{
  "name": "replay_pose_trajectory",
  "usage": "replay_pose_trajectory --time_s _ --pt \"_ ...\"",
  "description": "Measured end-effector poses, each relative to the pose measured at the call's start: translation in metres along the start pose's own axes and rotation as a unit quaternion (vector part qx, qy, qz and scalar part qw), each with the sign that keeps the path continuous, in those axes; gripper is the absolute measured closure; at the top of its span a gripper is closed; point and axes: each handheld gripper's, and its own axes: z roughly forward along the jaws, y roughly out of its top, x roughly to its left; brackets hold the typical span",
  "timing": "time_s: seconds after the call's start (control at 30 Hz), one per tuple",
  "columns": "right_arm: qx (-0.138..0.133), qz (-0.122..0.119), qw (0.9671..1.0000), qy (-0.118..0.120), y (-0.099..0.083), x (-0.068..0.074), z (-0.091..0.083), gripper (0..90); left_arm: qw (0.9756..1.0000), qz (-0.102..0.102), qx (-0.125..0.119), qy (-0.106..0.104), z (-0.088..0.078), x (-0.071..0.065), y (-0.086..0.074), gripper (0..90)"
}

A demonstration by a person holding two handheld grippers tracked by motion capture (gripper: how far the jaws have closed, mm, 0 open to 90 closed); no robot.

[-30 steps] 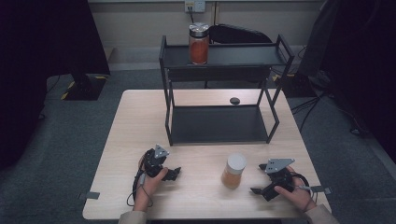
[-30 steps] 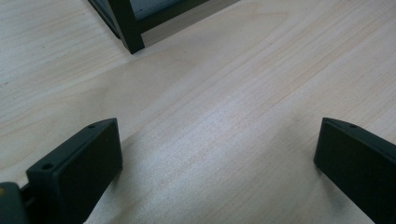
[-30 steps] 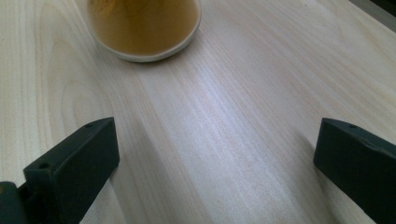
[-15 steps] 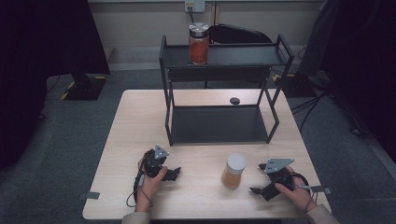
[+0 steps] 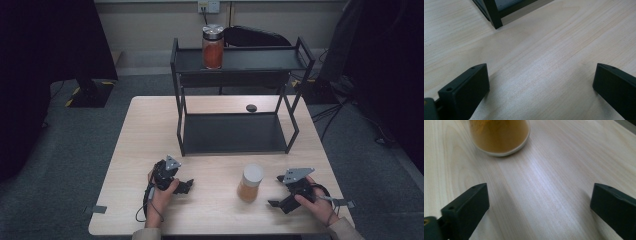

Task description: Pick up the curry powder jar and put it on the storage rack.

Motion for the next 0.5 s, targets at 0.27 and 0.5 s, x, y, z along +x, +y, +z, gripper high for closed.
replay_pose_trajectory --time_s 0.27,0.5 --pt "-0.023 0.001 0.9996 0.015 0.009 -0.003 -0.006 1.4 1.0000 0.000 0.000 0.000 0.000 0.000 0.000 0.0" --pt "-0.049 0.001 0.9983 0.032 0.022 -0.001 -0.009 1.3 1.0000 0.000 0.000 0.000 0.000 0.000 0.000 0.0"
